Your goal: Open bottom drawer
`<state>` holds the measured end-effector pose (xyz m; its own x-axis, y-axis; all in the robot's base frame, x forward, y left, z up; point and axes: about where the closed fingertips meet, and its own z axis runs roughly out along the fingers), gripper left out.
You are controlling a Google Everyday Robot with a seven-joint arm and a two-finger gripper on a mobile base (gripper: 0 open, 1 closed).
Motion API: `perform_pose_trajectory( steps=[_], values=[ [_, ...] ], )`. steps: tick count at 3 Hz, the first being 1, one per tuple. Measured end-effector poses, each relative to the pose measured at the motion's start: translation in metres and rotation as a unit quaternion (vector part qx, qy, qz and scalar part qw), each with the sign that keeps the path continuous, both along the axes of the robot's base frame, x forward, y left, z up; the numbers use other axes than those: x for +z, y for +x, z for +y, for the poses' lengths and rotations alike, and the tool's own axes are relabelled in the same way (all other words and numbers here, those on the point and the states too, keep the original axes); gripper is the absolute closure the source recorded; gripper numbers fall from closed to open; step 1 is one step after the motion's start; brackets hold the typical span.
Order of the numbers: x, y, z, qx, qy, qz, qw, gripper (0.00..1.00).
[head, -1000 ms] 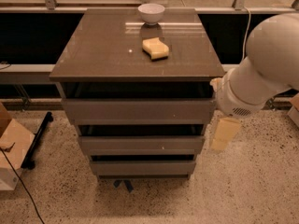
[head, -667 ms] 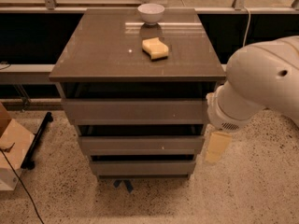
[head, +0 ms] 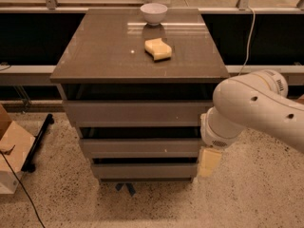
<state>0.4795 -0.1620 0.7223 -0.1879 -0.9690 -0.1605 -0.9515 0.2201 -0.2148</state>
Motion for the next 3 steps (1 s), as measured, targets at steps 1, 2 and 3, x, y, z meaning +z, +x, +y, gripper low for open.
perform_pose_trajectory(
  steps=[1, 2, 3],
  values=[
    [-0.038, 0.004, -0.006, -0.015, 0.024, 0.01, 0.9996, 0.0],
    [-0.082, 0.007, -0.01, -0.024, 0.048, 0.025, 0.9983, 0.0],
    [-0.082, 0.007, -0.01, -0.024, 0.048, 0.025, 0.9983, 0.0]
  ],
)
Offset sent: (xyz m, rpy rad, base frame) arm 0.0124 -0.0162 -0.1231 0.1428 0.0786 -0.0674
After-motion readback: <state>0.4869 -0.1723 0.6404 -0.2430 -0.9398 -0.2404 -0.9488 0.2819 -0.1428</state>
